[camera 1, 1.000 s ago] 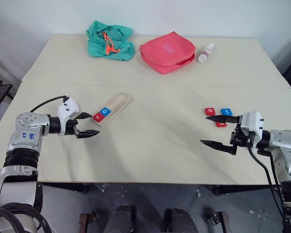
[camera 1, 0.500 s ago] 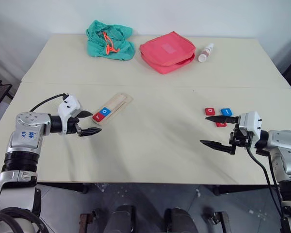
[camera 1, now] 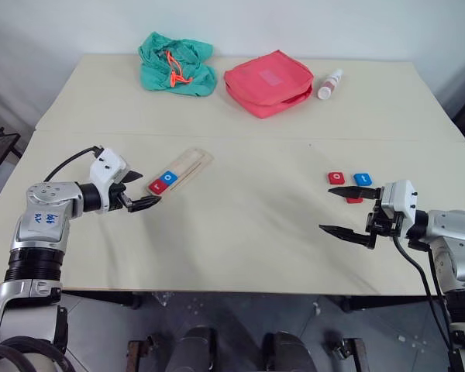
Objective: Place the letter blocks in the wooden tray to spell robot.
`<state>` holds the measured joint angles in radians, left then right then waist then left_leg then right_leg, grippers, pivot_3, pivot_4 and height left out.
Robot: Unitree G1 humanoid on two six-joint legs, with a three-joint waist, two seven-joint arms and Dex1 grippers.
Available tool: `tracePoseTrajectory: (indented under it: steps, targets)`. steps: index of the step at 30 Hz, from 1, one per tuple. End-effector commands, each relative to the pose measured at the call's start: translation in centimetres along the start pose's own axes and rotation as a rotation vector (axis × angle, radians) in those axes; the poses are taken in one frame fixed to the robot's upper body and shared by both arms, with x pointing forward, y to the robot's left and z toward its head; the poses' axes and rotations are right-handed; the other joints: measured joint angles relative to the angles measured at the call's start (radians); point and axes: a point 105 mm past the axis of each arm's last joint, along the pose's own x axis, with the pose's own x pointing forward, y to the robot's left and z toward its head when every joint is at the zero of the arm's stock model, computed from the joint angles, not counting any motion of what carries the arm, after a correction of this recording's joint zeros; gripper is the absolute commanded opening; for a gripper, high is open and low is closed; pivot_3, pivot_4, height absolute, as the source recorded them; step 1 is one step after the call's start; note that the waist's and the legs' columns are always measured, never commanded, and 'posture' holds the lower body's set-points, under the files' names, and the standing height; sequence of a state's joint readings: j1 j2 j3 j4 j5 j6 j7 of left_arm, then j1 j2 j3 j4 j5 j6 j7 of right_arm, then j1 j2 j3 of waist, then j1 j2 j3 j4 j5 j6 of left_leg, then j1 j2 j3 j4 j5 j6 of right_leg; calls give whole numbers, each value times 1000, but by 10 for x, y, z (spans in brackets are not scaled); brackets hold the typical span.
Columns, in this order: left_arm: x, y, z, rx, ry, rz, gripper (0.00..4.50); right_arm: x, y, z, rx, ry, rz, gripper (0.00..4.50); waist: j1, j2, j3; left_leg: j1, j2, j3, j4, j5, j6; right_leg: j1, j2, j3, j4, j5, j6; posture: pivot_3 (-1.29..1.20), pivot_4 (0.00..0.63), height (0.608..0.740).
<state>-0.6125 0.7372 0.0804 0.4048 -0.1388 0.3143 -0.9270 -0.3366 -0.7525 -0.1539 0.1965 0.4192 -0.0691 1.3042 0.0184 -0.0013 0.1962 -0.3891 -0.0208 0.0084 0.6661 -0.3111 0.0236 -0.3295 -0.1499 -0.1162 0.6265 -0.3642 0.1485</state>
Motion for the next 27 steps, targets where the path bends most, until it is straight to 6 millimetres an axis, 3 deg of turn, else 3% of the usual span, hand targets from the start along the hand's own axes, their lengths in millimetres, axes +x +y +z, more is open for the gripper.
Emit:
tracePoseTrajectory:
  steps: [1, 8, 27]
  targets:
    - [0, 1, 10, 11, -48, 14, 4500, -3, -1, 9, -42, -19, -10, 4432, 1, 0, 0, 0, 0, 0, 0, 0, 0, 0, 0, 0, 0, 0, 0, 0, 150, 740]
    - [11, -5, 2, -15, -23, -14, 4500, -2, -3, 8, -43, -16, -15, 4432, 3, 0, 0, 0, 0, 0, 0, 0, 0, 0, 0, 0, 0, 0, 0, 0, 150, 740]
    - [19, -3, -20, -49, 106, -3, 4500, -2, -4, 9, -45, -16, -32, 4432, 5, 0, 0, 0, 0, 1, 0, 0, 0, 0, 0, 0, 0, 0, 0, 0, 150, 740]
